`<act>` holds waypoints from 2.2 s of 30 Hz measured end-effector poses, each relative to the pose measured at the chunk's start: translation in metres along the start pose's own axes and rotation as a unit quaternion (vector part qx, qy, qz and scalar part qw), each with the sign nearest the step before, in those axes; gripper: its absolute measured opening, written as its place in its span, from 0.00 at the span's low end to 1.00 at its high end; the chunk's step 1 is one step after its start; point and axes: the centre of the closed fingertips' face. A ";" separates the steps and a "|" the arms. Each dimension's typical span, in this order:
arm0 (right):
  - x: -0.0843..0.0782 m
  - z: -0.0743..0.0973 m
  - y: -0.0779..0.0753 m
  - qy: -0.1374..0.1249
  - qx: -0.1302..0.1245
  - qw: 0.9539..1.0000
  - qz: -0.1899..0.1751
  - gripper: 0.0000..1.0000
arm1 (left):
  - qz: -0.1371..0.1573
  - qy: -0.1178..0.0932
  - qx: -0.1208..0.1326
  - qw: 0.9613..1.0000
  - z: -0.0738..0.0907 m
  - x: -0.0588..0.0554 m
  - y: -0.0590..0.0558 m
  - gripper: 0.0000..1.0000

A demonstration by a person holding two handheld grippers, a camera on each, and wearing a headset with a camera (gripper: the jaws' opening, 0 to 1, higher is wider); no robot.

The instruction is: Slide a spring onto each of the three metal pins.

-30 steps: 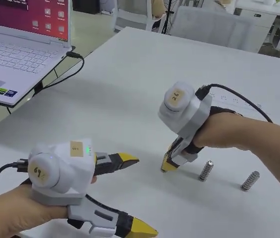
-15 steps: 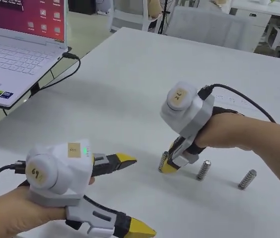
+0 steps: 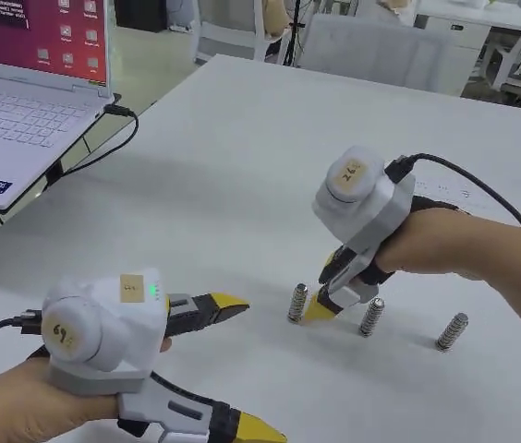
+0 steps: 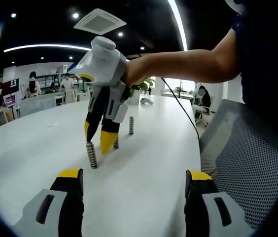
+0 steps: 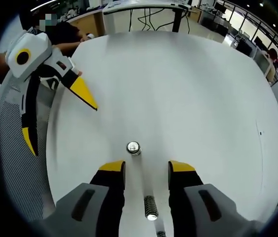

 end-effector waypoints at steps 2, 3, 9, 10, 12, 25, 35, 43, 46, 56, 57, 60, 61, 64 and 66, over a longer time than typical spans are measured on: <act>-0.003 0.003 -0.002 -0.002 -0.004 1.000 -0.004 0.34 | -0.001 0.000 -0.001 1.000 -0.001 0.000 0.000 0.82; -0.004 0.004 -0.003 -0.004 -0.005 1.000 -0.006 0.35 | 0.000 0.000 -0.002 1.000 -0.001 0.001 -0.001 0.82; -0.015 0.013 -0.010 -0.015 -0.020 1.000 -0.019 0.39 | 0.001 0.000 -0.001 1.000 -0.002 0.001 0.000 0.82; -0.016 0.014 -0.011 -0.016 -0.020 0.999 -0.021 0.39 | 0.001 0.000 -0.001 1.000 -0.002 0.001 0.000 0.82; -0.018 0.018 -0.012 -0.020 -0.026 0.999 -0.023 0.40 | 0.001 0.001 -0.001 1.000 -0.002 0.001 0.001 0.82; -0.032 0.035 -0.016 -0.053 -0.053 0.996 -0.042 0.49 | 0.004 0.001 0.001 1.000 -0.002 0.001 0.003 0.82; -0.036 0.046 -0.008 -0.091 -0.065 0.993 -0.050 0.60 | 0.006 0.001 0.001 1.000 -0.003 0.001 0.004 0.82; -0.032 0.058 -0.003 -0.129 -0.079 0.987 -0.056 0.67 | 0.007 -0.001 0.001 1.000 -0.003 0.002 0.004 0.82; -0.030 0.062 0.000 -0.144 -0.084 0.984 -0.056 0.70 | 0.007 -0.003 0.002 1.000 -0.003 0.004 0.005 0.82; -0.031 0.073 0.007 -0.196 -0.095 0.973 -0.071 0.74 | 0.005 -0.002 0.000 1.000 -0.004 0.006 0.005 0.82; -0.032 0.074 0.009 -0.198 -0.094 0.973 -0.074 0.74 | 0.005 -0.002 0.000 1.000 -0.004 0.006 0.005 0.82; -0.036 0.075 0.014 -0.199 -0.095 0.972 -0.076 0.75 | 0.005 -0.002 -0.001 1.000 -0.004 0.006 0.005 0.82; -0.039 0.074 0.015 -0.199 -0.095 0.972 -0.078 0.75 | 0.005 -0.002 -0.001 1.000 -0.004 0.006 0.006 0.82; -0.045 0.074 0.021 -0.201 -0.094 0.972 -0.083 0.75 | 0.004 -0.002 -0.002 1.000 -0.005 0.007 0.005 0.82; -0.049 0.073 0.026 -0.200 -0.092 0.972 -0.087 0.74 | 0.003 -0.001 -0.003 1.000 -0.005 0.007 0.005 0.82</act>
Point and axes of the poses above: the centre of the closed fingertips' face, and the gripper's own axes: z roughly backward along the fingers, y roughly to its left, x roughly out of its top, and after that the axes turned 3 degrees about -y, right-handed
